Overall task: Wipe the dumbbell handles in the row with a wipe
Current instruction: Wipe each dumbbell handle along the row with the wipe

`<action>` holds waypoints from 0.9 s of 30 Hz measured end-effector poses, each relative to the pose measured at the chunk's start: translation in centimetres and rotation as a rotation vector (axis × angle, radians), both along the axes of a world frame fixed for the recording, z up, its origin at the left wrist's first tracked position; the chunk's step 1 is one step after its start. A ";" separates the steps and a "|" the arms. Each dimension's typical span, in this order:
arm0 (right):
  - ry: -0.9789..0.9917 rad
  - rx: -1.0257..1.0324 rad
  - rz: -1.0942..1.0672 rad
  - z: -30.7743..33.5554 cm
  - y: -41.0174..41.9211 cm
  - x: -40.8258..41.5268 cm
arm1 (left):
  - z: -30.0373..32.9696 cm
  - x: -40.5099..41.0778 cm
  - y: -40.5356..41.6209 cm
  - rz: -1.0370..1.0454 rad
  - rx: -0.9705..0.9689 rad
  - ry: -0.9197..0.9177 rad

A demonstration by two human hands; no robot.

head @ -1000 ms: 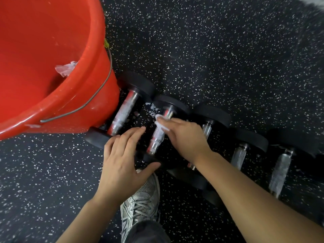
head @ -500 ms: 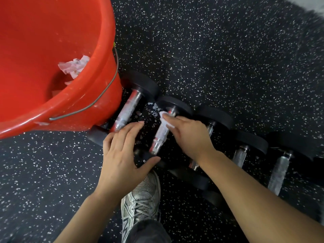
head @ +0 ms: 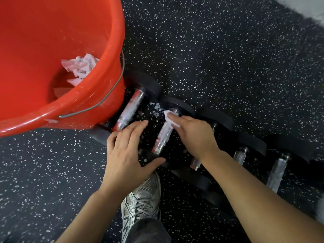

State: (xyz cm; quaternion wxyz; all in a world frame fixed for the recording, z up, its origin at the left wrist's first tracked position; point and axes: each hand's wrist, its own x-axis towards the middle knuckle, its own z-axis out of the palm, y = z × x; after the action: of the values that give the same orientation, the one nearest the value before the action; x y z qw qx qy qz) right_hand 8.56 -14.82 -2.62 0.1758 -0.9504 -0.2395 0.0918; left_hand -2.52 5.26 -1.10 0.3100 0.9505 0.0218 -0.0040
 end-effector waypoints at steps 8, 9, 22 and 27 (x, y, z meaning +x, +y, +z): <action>0.182 -0.005 0.381 1.5 0.9 -2.2 | -0.2 0.0 0.0 -0.001 0.002 0.000; 0.103 0.047 0.327 1.3 0.7 -1.9 | -0.2 0.0 -0.1 -0.001 0.003 -0.001; 0.292 0.002 0.326 1.1 0.7 -2.8 | -0.4 -0.2 -0.2 -0.016 0.020 -0.049; -0.006 0.094 -0.008 0.1 0.1 -1.1 | -0.1 -0.4 -0.7 -0.035 0.020 -0.060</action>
State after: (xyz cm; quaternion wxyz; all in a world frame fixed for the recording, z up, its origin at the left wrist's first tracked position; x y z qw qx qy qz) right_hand 7.45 -14.70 -2.50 0.2201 -0.9423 -0.2402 0.0766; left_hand -2.96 4.53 -1.18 0.3007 0.9535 -0.0042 0.0192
